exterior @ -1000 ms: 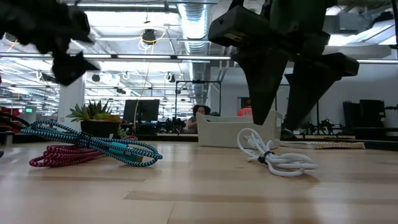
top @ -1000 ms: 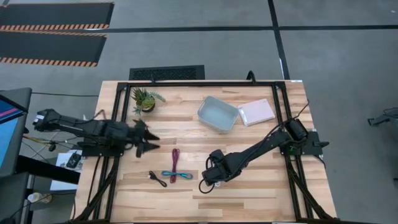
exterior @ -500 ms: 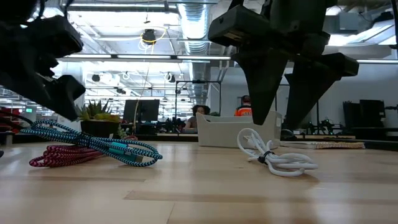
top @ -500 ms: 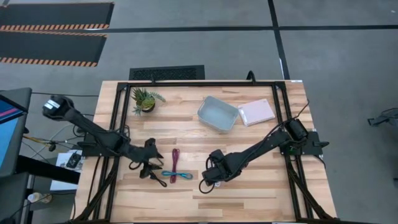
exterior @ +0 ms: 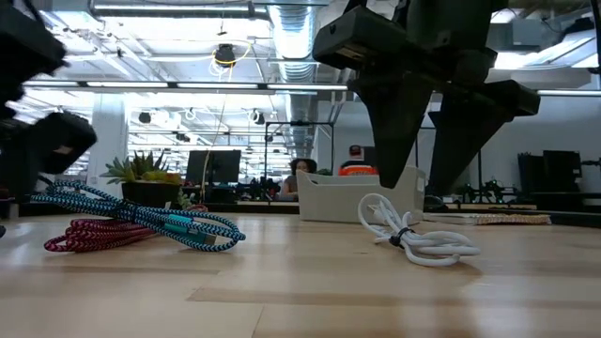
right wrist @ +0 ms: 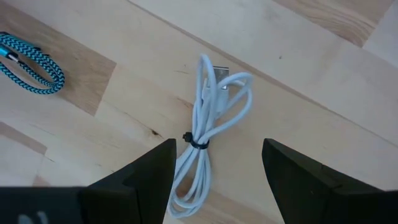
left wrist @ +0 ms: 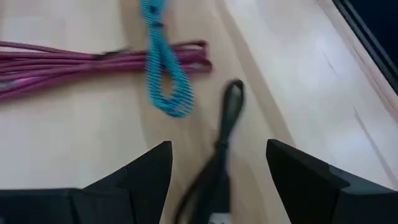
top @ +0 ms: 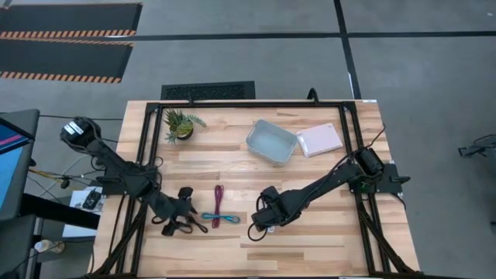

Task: Pick and place USB-C Cables
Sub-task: Put the black USB cable into the grey bin

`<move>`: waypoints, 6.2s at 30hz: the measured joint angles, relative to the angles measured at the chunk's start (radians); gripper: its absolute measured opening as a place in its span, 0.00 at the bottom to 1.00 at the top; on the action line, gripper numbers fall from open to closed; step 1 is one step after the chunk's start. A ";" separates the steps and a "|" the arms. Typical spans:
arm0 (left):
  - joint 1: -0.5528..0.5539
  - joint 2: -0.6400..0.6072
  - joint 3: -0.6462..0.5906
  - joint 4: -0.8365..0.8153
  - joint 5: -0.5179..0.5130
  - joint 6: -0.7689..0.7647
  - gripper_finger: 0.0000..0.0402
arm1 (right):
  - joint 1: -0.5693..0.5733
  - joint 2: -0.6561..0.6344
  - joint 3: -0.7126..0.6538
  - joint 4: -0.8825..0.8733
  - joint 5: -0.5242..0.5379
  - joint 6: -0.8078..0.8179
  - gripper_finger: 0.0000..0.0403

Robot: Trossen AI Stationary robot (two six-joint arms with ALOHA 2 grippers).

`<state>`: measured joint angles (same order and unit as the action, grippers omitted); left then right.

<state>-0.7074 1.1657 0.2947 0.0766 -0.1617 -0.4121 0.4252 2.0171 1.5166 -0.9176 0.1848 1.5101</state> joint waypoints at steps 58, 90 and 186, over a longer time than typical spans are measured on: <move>-0.051 -0.270 -0.003 -0.302 -0.138 -0.315 0.01 | -0.057 -0.004 0.000 0.288 0.156 -0.243 0.66; 0.047 -0.507 0.000 0.357 -0.533 0.266 0.01 | -0.192 -0.460 0.000 0.651 0.457 -1.494 0.66; 1.250 0.309 0.694 0.512 0.951 0.410 0.01 | -0.637 -0.568 -0.599 1.680 -0.111 -1.492 0.66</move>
<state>0.5427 1.4750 0.9886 0.5884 0.7894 -0.0025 -0.2119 1.4487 0.9176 0.7620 0.0742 0.0181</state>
